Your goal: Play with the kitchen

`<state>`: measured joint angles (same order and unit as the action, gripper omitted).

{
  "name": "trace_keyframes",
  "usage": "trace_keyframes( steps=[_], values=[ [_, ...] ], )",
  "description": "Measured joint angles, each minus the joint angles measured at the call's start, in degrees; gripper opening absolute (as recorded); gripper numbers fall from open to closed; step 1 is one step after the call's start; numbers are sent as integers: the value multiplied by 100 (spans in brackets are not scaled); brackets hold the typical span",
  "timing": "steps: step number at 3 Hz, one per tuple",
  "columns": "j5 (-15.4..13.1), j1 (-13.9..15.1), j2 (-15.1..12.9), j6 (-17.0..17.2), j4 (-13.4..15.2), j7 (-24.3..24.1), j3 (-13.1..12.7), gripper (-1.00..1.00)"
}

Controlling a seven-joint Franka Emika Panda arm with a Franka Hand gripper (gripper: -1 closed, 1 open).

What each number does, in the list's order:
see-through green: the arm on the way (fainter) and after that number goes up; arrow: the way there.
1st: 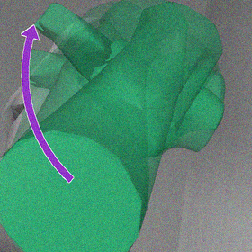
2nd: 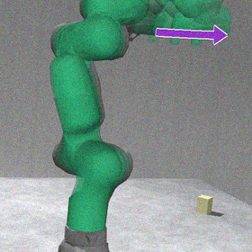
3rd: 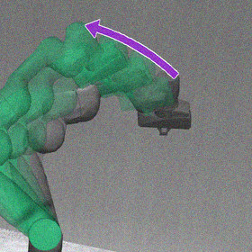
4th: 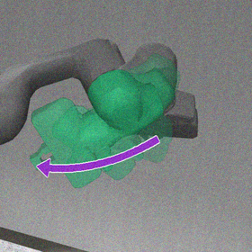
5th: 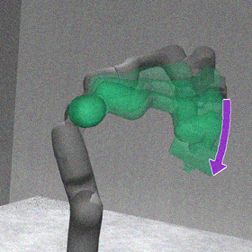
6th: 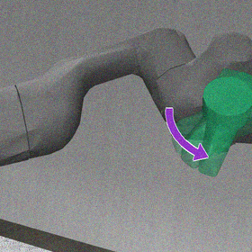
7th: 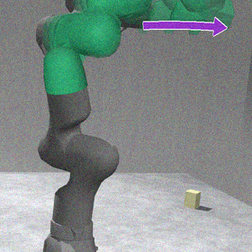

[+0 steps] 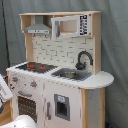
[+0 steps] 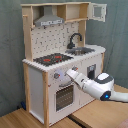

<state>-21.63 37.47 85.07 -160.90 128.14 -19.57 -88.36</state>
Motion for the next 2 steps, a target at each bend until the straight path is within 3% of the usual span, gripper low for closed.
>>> trace_keyframes(
  steps=[2],
  values=[
    [0, 493, 0, -657, -314, -807, -11, 100]
  ],
)
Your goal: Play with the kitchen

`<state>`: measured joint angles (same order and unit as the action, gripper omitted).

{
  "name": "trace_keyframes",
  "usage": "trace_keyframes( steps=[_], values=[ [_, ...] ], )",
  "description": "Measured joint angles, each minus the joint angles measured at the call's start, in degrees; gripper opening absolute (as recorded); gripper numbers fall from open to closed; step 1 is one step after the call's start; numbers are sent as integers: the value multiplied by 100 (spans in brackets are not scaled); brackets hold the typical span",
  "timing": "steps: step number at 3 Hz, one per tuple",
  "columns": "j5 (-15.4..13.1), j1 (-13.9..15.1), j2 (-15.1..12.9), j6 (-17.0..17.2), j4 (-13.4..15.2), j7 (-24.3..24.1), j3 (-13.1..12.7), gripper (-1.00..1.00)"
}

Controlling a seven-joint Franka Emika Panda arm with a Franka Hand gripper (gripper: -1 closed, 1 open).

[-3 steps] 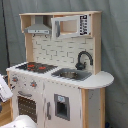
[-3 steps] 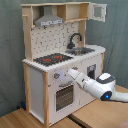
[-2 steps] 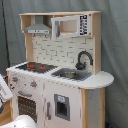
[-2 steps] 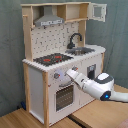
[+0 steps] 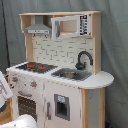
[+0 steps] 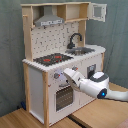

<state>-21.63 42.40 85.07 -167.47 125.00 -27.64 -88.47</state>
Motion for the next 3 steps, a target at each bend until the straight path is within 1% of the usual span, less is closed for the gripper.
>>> trace_keyframes(
  steps=[1, 2, 3],
  values=[
    [0, 377, 0, -237, -271, -353, -10, 100],
    [1, 689, -1, -313, -579, -764, -62, 100],
    [2, 996, -5, -311, -752, -1216, -129, 100]
  ],
)
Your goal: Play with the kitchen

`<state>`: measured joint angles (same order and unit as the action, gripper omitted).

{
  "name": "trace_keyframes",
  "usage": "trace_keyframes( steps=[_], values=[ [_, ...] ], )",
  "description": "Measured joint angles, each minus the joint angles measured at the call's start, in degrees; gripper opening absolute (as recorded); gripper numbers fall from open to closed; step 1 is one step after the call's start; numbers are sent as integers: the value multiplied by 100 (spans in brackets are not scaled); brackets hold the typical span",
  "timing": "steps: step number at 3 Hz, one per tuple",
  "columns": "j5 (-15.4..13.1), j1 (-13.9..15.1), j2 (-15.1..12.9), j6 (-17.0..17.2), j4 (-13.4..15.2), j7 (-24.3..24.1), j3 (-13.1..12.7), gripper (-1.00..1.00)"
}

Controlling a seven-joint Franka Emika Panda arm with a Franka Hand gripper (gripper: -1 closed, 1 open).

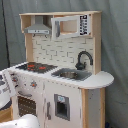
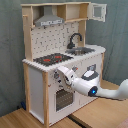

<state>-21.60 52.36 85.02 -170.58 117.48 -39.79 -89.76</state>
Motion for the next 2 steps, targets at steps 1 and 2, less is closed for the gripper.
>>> trace_keyframes(
  steps=[1, 2],
  values=[
    [0, 28, 0, 0, -22, -10, 0, 100],
    [0, 33, 0, 0, -25, -12, 0, -100]
  ],
)
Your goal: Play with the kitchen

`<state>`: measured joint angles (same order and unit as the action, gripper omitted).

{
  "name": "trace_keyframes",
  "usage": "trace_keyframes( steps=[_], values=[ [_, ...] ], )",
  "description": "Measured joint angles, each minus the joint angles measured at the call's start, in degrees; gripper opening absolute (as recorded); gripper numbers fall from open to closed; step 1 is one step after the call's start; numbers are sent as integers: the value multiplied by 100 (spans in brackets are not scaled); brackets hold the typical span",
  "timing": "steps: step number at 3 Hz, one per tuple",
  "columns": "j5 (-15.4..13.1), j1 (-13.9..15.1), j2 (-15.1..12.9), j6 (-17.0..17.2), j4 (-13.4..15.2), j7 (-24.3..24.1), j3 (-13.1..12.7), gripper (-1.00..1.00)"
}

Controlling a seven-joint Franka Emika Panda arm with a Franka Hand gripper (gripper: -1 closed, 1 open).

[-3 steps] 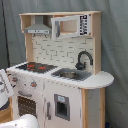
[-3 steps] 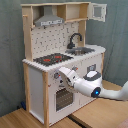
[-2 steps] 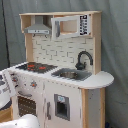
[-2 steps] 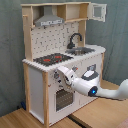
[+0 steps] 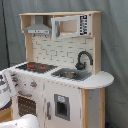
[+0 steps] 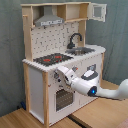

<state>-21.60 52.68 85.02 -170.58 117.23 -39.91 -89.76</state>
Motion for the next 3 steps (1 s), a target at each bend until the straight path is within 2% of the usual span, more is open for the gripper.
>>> trace_keyframes(
  steps=[3],
  values=[
    [-17, 9, 7, 5, -31, 2005, 25, -100]
  ],
)
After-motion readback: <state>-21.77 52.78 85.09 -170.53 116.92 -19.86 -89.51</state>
